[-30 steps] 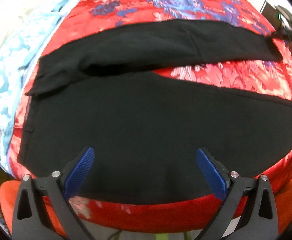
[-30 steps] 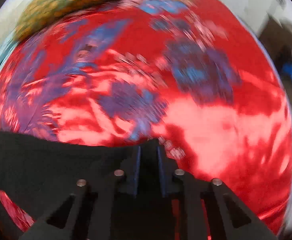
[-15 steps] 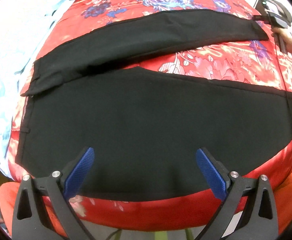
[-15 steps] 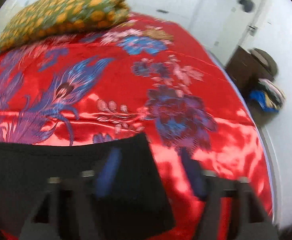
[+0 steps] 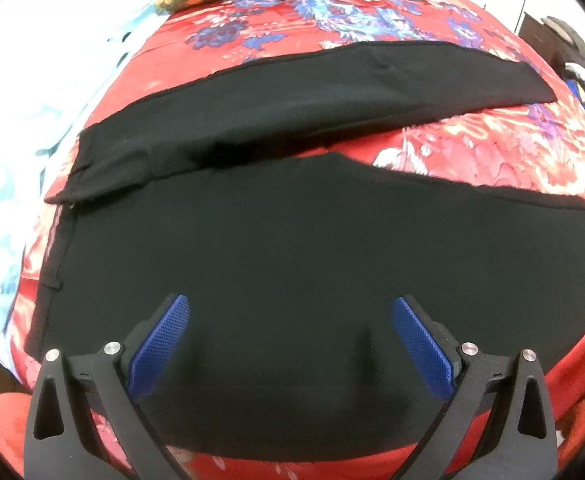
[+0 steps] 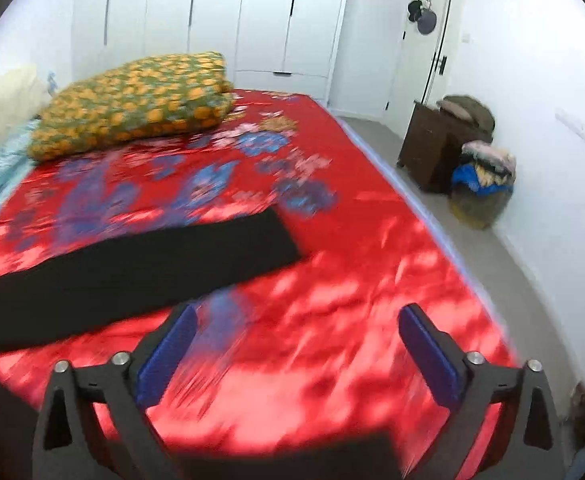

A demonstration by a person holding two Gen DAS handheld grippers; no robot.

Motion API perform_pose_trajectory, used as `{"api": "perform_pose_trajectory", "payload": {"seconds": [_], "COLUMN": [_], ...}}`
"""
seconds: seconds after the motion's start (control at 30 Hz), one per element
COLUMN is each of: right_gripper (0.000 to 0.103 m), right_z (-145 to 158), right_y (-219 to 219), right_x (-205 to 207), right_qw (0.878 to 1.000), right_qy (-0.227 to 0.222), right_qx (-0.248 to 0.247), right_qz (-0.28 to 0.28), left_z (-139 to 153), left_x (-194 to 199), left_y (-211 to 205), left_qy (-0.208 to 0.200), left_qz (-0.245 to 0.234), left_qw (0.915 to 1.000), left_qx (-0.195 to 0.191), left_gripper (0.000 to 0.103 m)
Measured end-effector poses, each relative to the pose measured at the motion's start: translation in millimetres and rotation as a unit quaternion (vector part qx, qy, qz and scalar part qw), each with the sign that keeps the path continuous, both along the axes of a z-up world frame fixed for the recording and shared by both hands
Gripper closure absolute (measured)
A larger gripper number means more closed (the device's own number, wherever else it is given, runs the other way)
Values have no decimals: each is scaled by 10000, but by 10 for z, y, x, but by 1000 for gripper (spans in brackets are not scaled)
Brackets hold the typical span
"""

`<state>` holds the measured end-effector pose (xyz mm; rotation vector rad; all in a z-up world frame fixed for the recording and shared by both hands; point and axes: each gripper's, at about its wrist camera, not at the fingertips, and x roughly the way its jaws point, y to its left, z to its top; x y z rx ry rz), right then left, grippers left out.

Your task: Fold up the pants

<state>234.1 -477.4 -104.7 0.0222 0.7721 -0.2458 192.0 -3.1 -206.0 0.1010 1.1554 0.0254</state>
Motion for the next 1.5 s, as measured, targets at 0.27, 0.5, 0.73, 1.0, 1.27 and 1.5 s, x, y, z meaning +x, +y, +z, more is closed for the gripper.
{"api": "perform_pose_trajectory", "payload": {"seconds": [0.27,0.5,0.73,1.0,1.27,1.5], "right_gripper": [0,0,0,0,0,0], "right_z": [-642,-994,-1264,-1559,-1619,-1622], "right_y": [1930,2934,2993,2897,2913,2943], "right_x": [-1380,-1245,-1273,-1247,-1248,-1255], "right_qw": [9910,9811,9819,9779,9802,9814], "right_qy": [580,998,1292,1780,1678,1604], "right_qx": [810,665,546,630,561,492], "right_qz": [894,1519,1277,900,894,929], "left_z": [-387,-471,-492,-485,-483,-483], "left_x": [-179,-170,-181,-205,-185,-203], "left_y": [104,220,201,237,227,243], "left_qy": [117,79,73,106,151,121], "left_qz": [-280,-275,-369,-426,-498,-589], "left_qw": [9995,9987,9983,9977,9975,9970], "left_qx": [45,-424,-441,-520,-477,-487], "left_gripper": [1,0,0,0,0,0]}}
